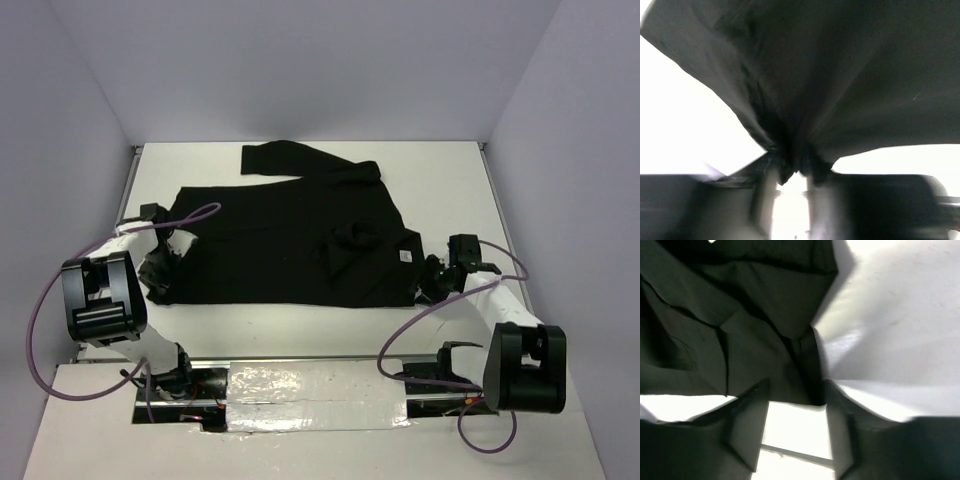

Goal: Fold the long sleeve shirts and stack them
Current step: Fold the shirt

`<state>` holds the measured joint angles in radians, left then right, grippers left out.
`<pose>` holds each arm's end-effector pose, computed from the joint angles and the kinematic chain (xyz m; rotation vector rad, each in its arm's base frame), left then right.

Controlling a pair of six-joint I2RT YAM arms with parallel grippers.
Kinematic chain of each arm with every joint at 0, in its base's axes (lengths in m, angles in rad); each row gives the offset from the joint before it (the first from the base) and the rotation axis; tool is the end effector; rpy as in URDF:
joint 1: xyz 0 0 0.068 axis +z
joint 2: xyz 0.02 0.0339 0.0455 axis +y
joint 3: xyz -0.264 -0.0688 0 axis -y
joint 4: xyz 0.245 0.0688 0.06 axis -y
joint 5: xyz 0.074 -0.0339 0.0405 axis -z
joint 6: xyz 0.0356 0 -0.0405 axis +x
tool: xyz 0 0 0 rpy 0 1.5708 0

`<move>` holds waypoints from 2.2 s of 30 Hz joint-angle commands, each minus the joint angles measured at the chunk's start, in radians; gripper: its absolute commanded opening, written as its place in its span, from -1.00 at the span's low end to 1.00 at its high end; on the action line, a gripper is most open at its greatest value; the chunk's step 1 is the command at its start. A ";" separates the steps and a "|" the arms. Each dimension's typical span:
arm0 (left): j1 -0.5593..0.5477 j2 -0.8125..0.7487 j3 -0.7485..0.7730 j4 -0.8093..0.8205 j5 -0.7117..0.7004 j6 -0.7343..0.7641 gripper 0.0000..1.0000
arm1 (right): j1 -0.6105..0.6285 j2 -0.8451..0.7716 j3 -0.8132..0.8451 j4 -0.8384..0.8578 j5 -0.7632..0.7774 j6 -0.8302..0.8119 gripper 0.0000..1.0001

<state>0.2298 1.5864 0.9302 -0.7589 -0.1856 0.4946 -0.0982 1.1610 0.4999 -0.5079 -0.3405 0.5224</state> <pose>0.2631 0.0683 0.1679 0.3797 3.0185 0.3488 0.1874 -0.0065 0.1536 0.7516 2.6608 0.5829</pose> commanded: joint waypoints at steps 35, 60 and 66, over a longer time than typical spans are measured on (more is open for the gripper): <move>-0.595 -0.108 0.496 -0.119 0.290 0.007 0.28 | 0.356 0.342 0.362 0.101 0.080 -0.228 -0.05; -0.966 -0.267 0.334 0.036 0.487 0.149 0.27 | 0.373 0.456 0.401 0.078 -0.066 -0.279 -0.90; -1.018 -0.295 0.225 0.202 0.560 0.210 0.37 | 0.376 0.393 0.404 0.104 -0.207 -0.228 -1.00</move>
<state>-0.7494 1.3052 1.1862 -0.6804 0.2962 0.6617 0.2653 1.6241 0.9066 -0.4480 -0.4366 0.2611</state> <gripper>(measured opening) 0.681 0.008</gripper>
